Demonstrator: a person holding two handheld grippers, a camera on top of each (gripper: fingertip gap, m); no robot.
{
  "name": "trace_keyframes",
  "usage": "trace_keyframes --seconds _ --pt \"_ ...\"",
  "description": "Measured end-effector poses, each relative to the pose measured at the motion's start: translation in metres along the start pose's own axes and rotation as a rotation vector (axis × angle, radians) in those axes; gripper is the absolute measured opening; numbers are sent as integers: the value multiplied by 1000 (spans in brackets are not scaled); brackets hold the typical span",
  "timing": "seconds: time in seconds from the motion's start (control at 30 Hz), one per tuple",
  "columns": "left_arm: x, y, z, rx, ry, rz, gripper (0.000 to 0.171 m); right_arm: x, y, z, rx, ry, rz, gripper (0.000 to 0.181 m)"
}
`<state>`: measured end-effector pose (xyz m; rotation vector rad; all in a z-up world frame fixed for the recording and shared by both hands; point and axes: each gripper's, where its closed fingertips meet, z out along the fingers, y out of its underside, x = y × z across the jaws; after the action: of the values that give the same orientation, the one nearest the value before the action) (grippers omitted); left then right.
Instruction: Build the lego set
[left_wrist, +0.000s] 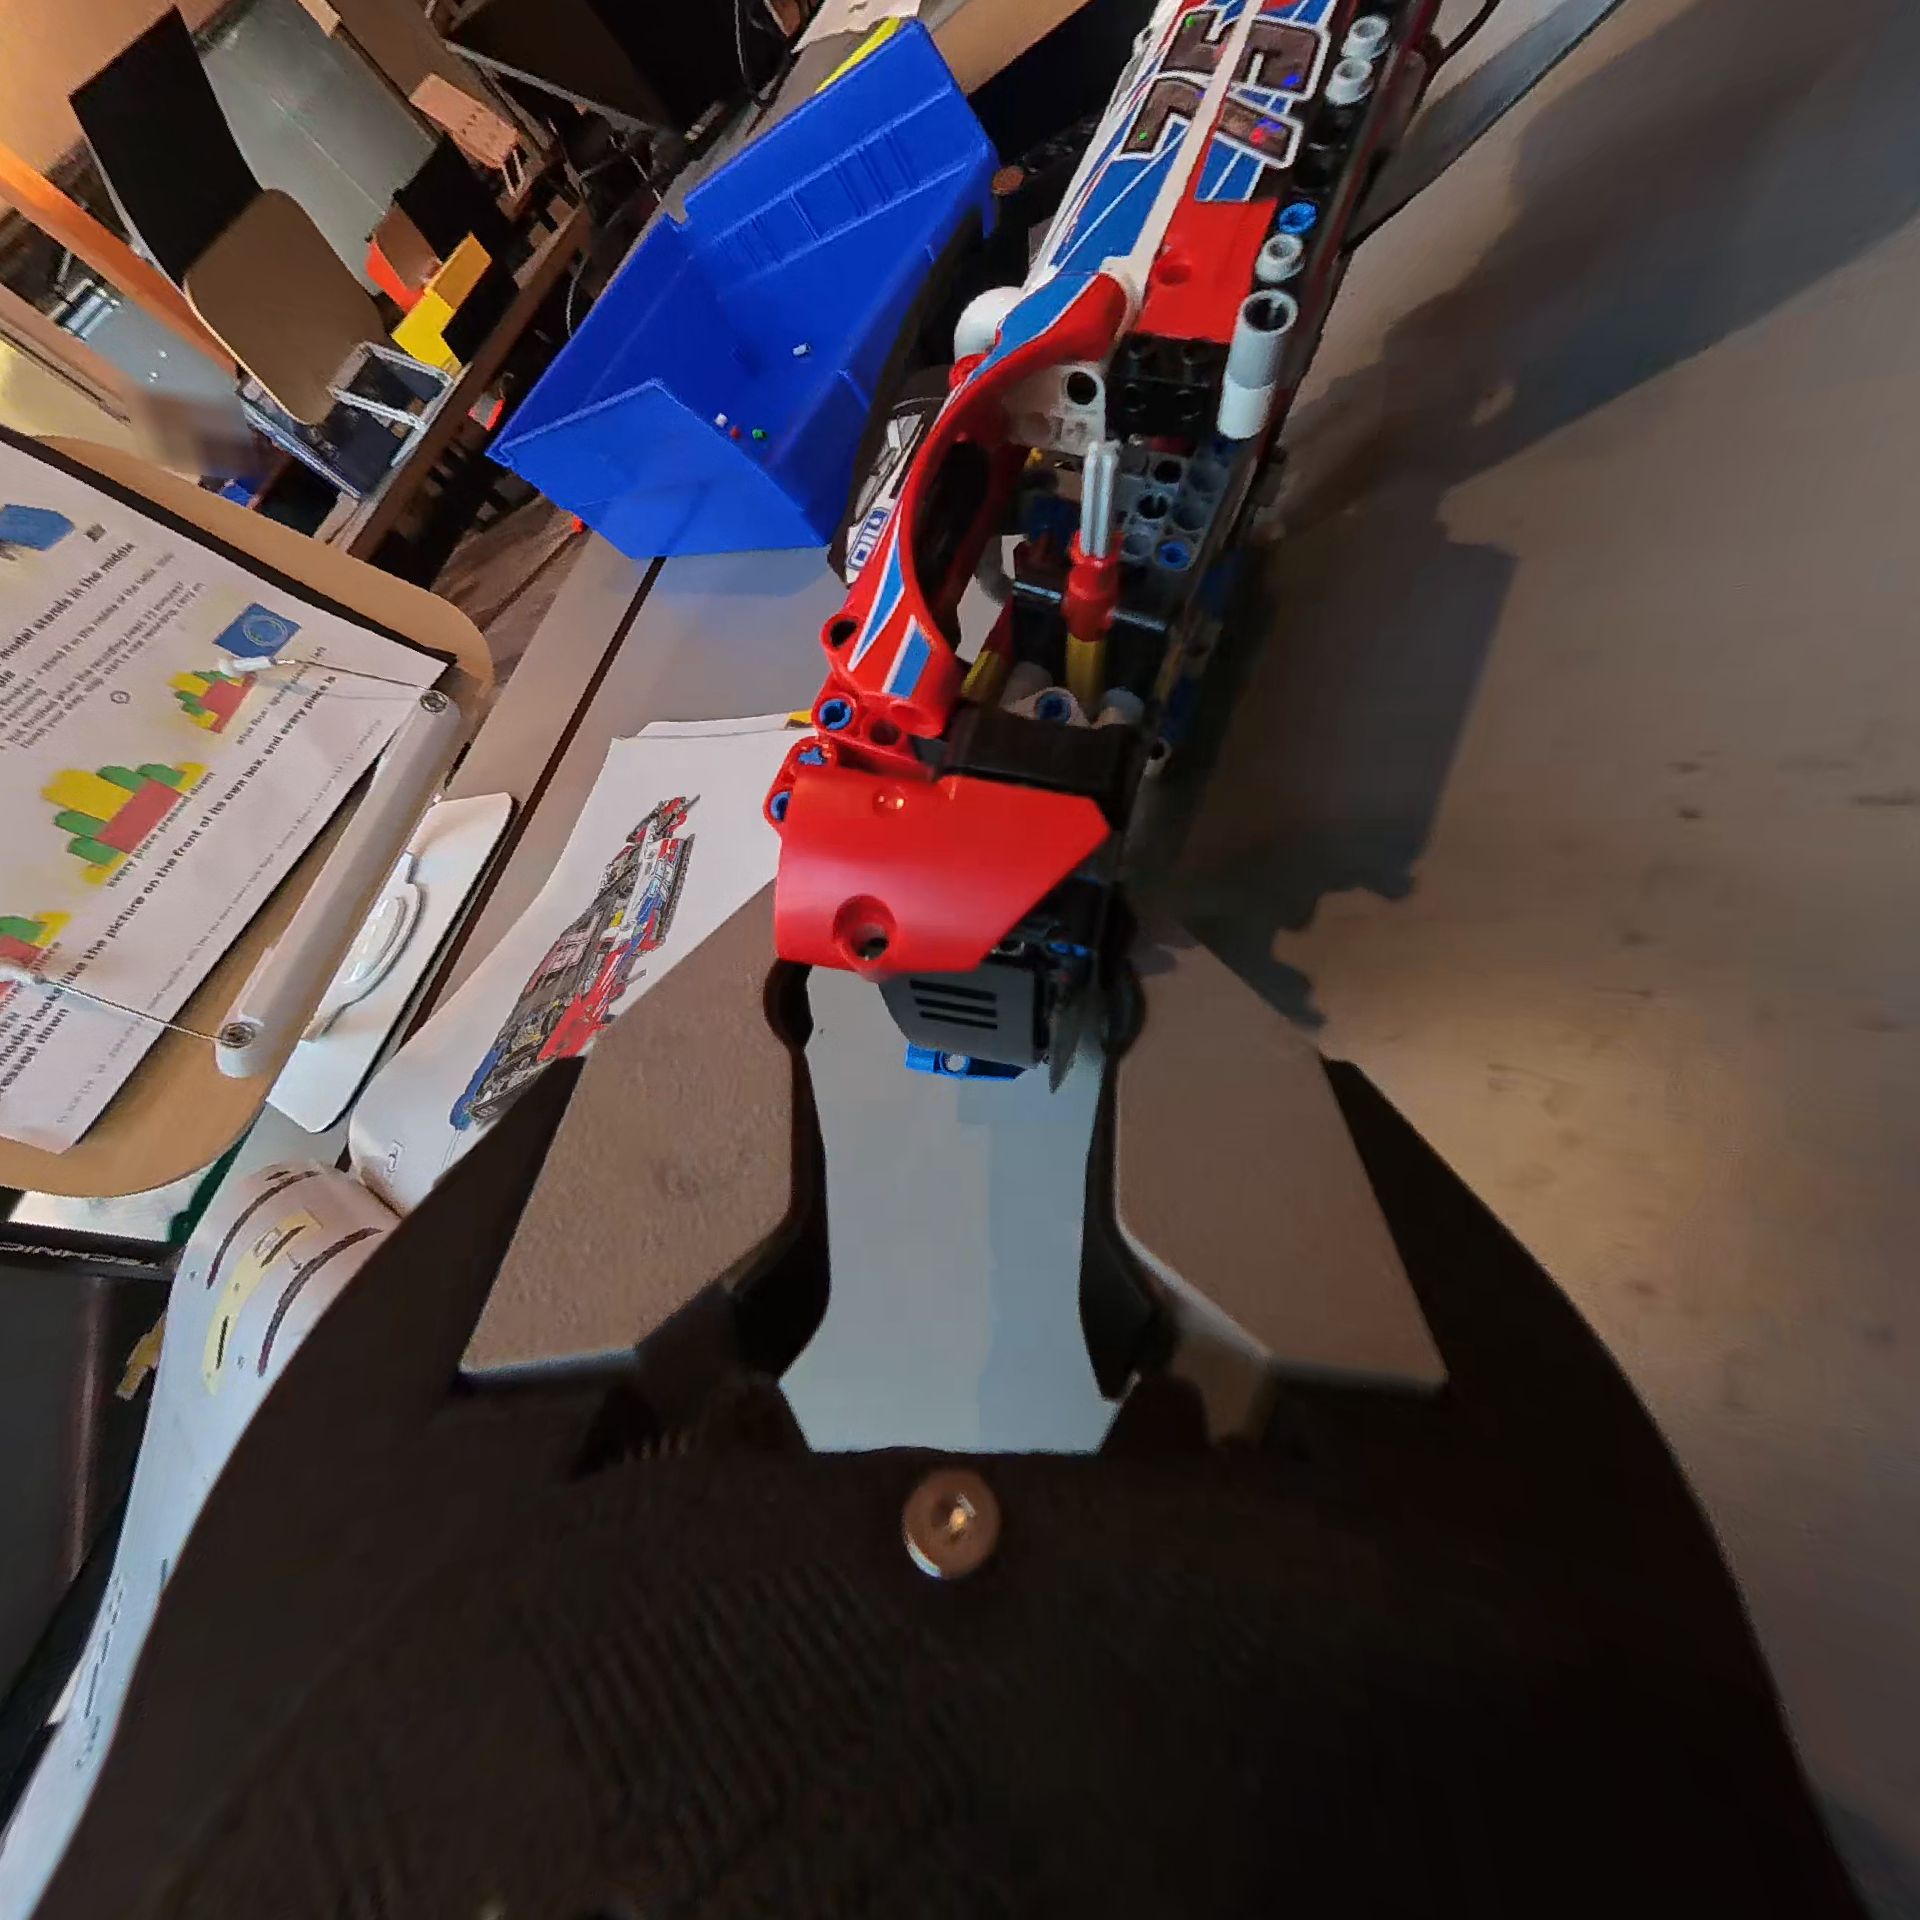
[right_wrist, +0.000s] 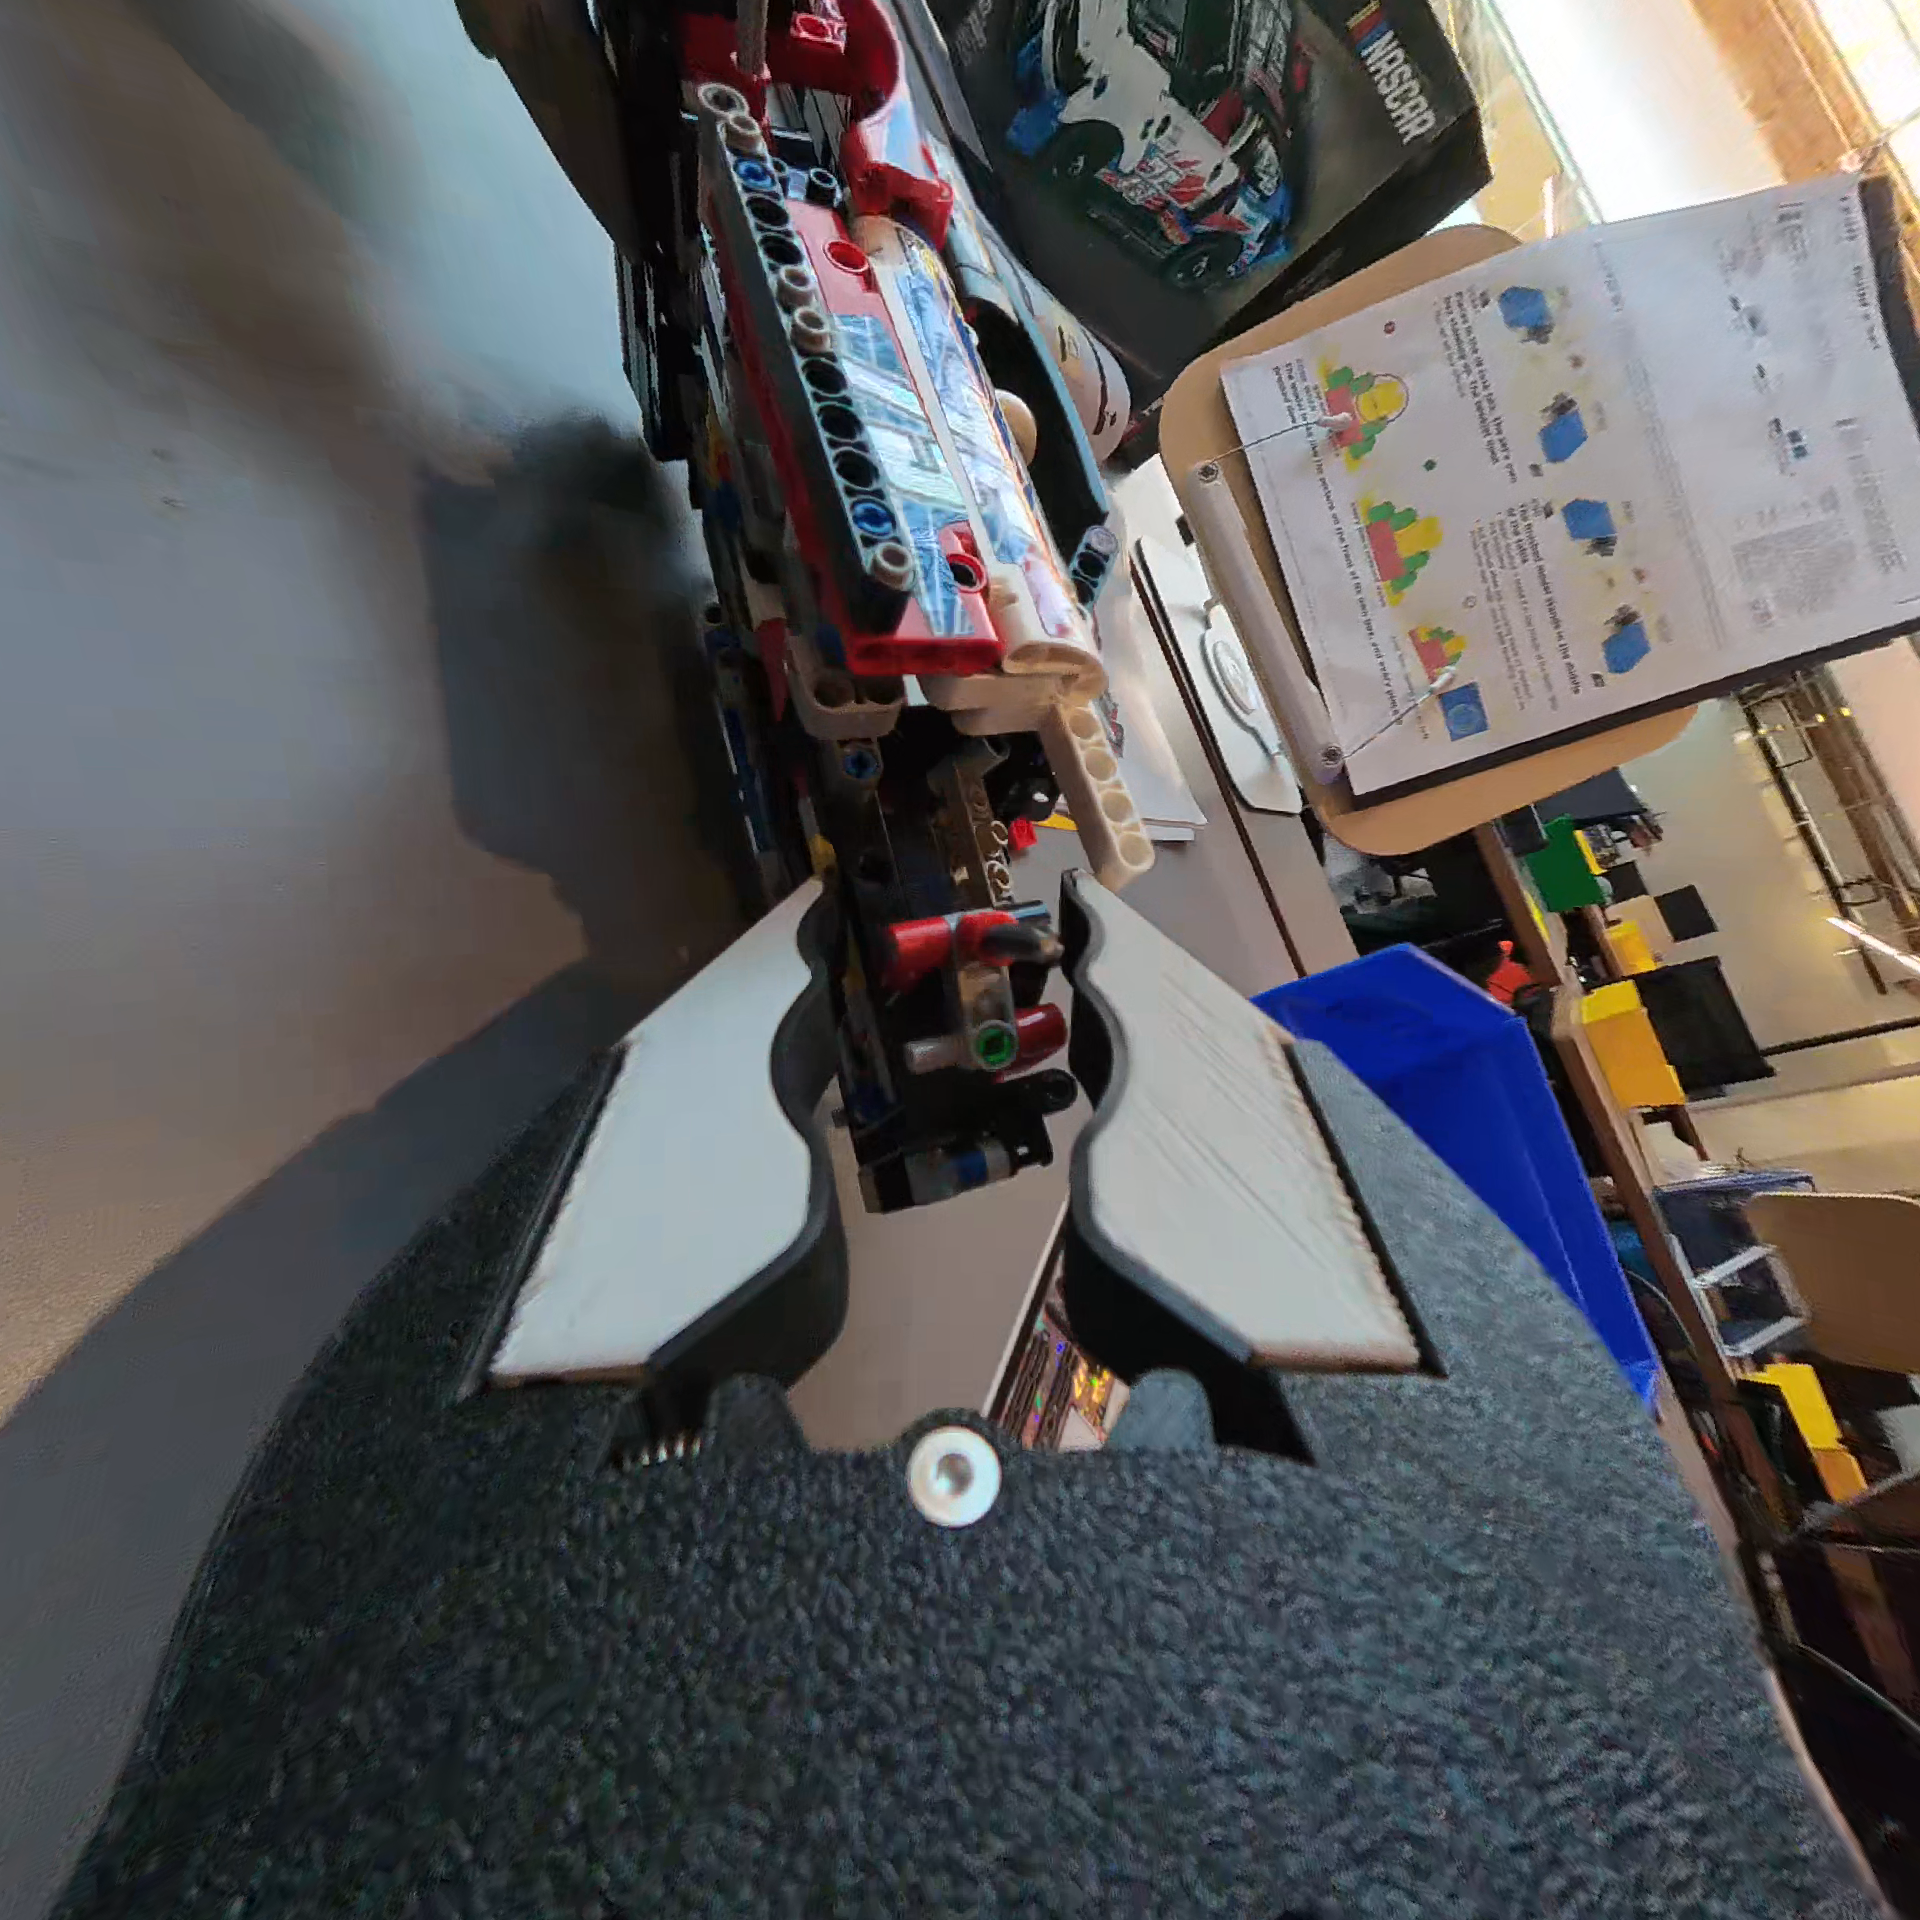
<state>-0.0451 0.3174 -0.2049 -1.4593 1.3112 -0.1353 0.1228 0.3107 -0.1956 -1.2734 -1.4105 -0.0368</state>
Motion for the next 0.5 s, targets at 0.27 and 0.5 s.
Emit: trace_keyframes --seconds 0.27,0.5 --pt "10 0 -6 -39 -54 70 54 -11 0 -6 -28 75 -145 37" --pt "20 9 -8 -151 -113 113 50 -32 3 -19 -89 64 -236 44"
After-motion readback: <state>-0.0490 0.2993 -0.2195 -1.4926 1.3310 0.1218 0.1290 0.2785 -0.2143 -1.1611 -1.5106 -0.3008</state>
